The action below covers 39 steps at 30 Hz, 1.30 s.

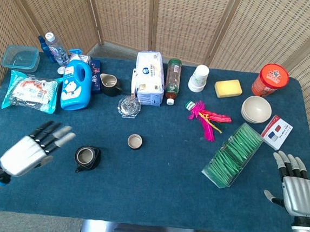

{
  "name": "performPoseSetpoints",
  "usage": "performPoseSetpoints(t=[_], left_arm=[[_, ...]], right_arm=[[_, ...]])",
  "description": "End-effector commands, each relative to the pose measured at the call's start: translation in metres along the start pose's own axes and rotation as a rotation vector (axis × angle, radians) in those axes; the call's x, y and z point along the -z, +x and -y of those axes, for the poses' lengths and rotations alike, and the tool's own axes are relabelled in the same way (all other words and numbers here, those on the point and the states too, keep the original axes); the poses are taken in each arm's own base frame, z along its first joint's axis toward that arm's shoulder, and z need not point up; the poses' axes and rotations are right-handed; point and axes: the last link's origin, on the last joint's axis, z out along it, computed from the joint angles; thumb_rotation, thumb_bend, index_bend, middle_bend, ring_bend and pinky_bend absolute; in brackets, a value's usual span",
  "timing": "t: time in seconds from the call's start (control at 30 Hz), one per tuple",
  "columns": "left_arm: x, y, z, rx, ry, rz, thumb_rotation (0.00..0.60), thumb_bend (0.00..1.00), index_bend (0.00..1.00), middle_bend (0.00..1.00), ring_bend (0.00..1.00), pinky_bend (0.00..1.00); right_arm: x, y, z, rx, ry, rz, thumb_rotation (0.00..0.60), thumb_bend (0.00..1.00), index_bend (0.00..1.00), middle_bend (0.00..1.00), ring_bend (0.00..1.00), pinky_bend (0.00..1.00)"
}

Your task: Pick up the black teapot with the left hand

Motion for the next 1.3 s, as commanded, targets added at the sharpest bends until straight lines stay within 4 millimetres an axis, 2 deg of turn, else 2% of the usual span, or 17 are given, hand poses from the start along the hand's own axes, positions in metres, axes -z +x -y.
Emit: performPoseSetpoints(t=[0.03, 0.23, 0.43, 0.93, 1.3], left_arm=[[-0.037, -0.009, 0.0, -0.127, -0.205, -0.009, 0.6, 0.0, 0.0, 0.0, 0.0, 0.12], [-0.058, -0.022, 0.008, -0.199, -0.35, 0.054, 0.6, 0.0, 0.0, 0.0, 0.0, 0.12], [-0.072, -0.024, 0.009, -0.236, -0.478, 0.031, 0.6, 0.0, 0.0, 0.0, 0.0, 0.12], [-0.094, -0.039, -0.016, -0.278, -0.63, 0.073, 0.6, 0.0, 0.0, 0.0, 0.0, 0.14], [-0.109, -0.039, -0.026, -0.308, -0.659, 0.076, 0.6, 0.2, 0.0, 0.0, 0.0, 0.18]], right_arm=[[-0.002, 0.001, -0.001, -0.004, -0.008, 0.004, 0.6, 0.0, 0.0, 0.0, 0.0, 0.0], [-0.008, 0.001, -0.007, -0.011, -0.046, 0.013, 0.6, 0.0, 0.0, 0.0, 0.0, 0.0], [-0.013, 0.001, -0.012, -0.015, -0.076, 0.017, 0.6, 0.0, 0.0, 0.0, 0.0, 0.0], [-0.015, -0.001, -0.013, -0.008, -0.088, 0.031, 0.6, 0.0, 0.0, 0.0, 0.0, 0.0], [-0.014, 0.002, -0.015, -0.019, -0.085, 0.031, 0.6, 0.0, 0.0, 0.0, 0.0, 0.0]])
